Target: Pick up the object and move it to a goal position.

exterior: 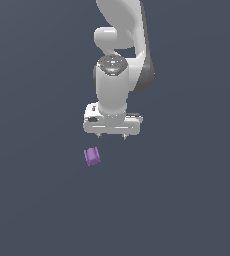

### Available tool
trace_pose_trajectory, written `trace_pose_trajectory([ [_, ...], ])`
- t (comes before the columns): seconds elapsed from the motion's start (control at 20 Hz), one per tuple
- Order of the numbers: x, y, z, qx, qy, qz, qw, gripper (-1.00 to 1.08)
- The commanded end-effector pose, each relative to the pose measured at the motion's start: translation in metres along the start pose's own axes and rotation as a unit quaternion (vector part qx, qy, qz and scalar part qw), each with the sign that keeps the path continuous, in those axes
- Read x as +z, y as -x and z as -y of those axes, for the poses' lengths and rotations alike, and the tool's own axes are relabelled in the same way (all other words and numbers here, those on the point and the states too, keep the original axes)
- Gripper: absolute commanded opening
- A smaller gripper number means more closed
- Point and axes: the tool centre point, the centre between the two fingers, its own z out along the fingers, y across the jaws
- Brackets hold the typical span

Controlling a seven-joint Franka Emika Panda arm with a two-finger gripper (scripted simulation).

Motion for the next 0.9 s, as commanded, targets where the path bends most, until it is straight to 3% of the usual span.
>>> trace_pose_trajectory([
  [0.0,0.003,-0.001,-0.004,-0.007,0.000,0.001,1.0000,1.00],
  [0.45,0.028,-0.008,-0.028,-0.058,-0.003,0.003,0.9983,1.00],
  [0.85,0.062,-0.015,-0.063,-0.126,-0.008,0.006,0.9920,1.00],
])
